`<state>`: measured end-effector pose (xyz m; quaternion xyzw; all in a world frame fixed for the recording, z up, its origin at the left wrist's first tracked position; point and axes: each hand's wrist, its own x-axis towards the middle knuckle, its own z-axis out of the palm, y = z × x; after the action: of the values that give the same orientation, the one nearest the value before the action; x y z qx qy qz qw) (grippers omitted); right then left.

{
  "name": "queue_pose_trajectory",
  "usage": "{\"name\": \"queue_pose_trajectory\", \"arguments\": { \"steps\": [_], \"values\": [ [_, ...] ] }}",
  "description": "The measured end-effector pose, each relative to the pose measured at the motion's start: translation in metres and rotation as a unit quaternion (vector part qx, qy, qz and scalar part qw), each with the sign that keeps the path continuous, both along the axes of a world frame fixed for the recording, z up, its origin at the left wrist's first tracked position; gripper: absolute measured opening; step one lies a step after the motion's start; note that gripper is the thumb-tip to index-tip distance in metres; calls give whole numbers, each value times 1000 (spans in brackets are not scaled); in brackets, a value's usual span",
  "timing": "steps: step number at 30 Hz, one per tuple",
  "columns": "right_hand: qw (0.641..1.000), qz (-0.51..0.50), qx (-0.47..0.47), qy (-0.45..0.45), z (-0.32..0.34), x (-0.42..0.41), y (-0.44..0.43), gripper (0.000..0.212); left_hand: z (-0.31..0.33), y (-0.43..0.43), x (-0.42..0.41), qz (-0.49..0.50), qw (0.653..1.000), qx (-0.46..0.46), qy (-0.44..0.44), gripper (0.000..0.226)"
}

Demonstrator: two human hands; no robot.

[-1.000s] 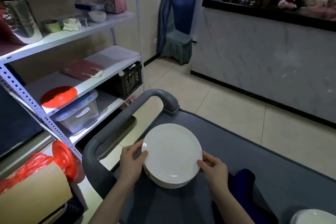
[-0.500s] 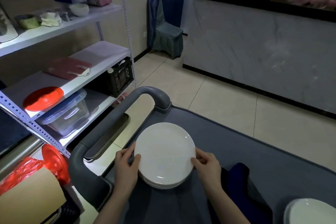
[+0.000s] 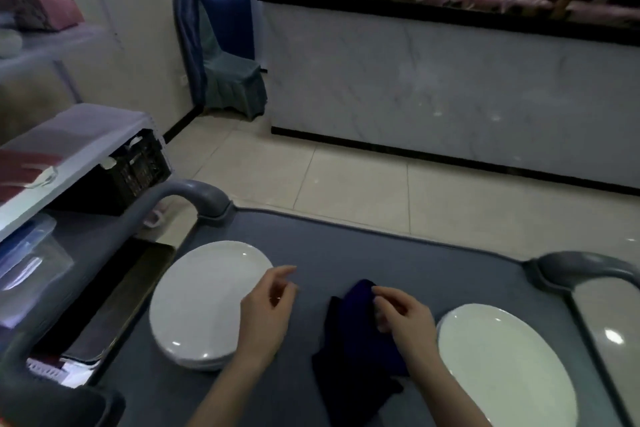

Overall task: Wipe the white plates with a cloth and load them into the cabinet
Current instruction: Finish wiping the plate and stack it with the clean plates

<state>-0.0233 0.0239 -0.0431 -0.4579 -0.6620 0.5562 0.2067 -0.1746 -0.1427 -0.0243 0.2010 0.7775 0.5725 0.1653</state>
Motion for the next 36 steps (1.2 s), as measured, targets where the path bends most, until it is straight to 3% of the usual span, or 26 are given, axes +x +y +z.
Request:
{"name": "queue_pose_trajectory", "arguments": {
  "steps": [6, 13, 19, 31, 36],
  "values": [
    [994, -98, 44, -10, 12, 104, 50, 21, -10, 79, 79, -154, 987, -33, -36, 27],
    [981, -126, 78, -126, 3, 199, 97, 28, -33, 138, 163, -202, 973, -81, -83, 28],
    [967, -82, 94, -221, -13, 237, 119, 50, -47, 158, 198, -174, 970, -167, -30, 39],
    [980, -75, 30, -181, -20, 249, 136, 39, -54, 170, 213, -102, 970, -220, -29, 47],
    [987, -97, -2, -127, -21, 247, 135, 30, -50, 165, 207, -91, 976, -190, -51, 50]
  ]
}}
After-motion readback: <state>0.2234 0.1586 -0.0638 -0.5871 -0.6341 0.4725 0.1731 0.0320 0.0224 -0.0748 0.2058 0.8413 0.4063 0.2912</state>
